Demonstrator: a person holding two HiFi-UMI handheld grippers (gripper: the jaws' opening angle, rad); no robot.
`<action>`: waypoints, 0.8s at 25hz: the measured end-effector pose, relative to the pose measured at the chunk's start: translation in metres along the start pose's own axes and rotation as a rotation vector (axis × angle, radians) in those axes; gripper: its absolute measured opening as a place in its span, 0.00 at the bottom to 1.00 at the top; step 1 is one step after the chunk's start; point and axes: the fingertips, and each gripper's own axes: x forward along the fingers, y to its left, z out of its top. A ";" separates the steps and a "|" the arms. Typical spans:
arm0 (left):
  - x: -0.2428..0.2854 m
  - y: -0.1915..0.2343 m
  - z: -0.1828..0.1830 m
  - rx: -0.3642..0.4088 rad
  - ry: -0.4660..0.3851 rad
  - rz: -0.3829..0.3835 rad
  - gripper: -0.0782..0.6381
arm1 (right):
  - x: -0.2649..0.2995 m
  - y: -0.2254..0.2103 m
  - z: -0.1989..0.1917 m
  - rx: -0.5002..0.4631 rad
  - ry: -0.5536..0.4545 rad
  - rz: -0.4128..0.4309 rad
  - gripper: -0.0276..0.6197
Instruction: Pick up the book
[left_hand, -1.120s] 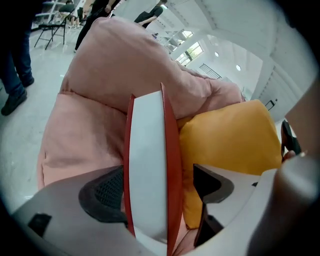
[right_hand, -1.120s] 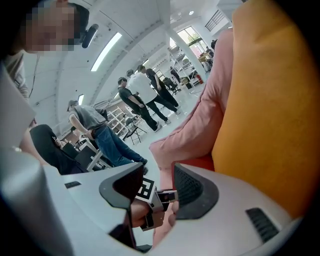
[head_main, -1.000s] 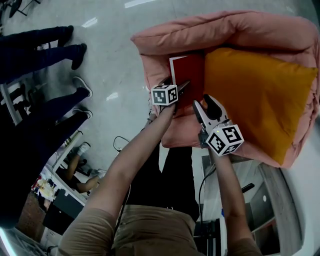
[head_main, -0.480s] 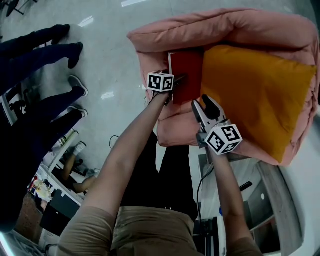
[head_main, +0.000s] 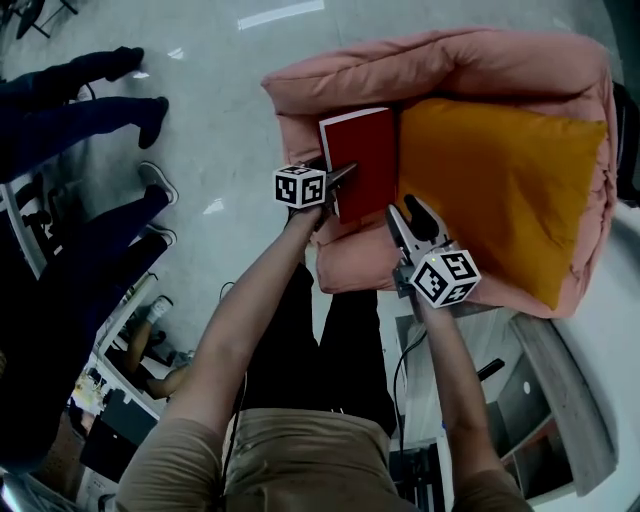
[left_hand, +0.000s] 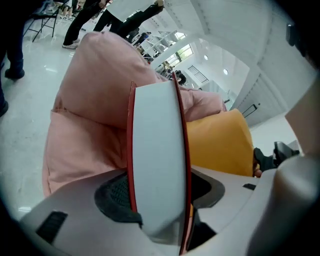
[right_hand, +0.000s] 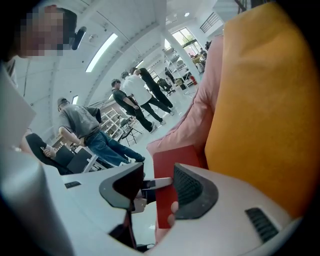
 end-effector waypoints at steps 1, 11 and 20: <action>-0.011 -0.005 0.005 0.006 -0.008 -0.014 0.49 | -0.003 0.004 0.005 -0.003 -0.009 -0.004 0.35; -0.150 -0.079 0.050 0.045 -0.121 -0.095 0.48 | -0.053 0.072 0.057 -0.072 -0.057 -0.017 0.34; -0.261 -0.155 0.087 0.053 -0.242 -0.207 0.48 | -0.100 0.130 0.111 -0.143 -0.118 -0.032 0.34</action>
